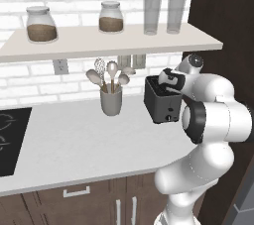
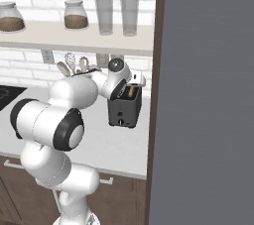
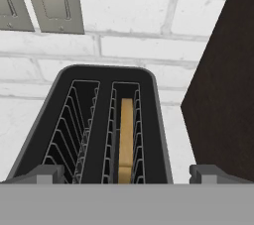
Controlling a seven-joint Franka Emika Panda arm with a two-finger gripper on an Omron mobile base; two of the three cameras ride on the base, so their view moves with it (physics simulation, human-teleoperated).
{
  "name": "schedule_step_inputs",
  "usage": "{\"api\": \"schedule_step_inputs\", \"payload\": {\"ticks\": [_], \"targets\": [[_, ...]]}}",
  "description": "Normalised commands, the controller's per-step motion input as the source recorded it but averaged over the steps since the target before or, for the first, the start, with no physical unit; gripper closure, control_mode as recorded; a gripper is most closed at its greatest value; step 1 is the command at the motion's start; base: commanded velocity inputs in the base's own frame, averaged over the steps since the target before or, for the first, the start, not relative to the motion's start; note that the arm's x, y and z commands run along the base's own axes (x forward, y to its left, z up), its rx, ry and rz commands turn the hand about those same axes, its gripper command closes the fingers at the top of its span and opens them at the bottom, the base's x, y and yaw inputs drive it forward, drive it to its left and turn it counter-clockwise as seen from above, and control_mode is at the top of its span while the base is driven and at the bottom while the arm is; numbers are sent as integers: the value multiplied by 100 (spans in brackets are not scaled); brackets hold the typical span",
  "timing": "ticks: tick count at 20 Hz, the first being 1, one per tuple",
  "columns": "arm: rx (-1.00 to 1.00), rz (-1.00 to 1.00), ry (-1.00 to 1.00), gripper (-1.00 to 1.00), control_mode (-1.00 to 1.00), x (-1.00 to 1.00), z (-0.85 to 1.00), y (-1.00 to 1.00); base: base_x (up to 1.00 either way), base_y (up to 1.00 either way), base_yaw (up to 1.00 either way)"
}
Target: Start the toaster. Once the lever pops up, take the bread to the plate on the dining counter.
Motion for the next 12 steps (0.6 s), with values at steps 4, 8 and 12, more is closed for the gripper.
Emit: {"api": "schedule_step_inputs", "payload": {"ticks": [4, 8, 12], "targets": [[0, 0, 0, -100, -100, 0, 0, 0, 0, 0, 0], [0, 0, 0, -100, -100, 0, 0, 0, 0, 0, 0], [0, 0, 0, -100, -100, 0, 0, 0, 0, 0, 0]]}}
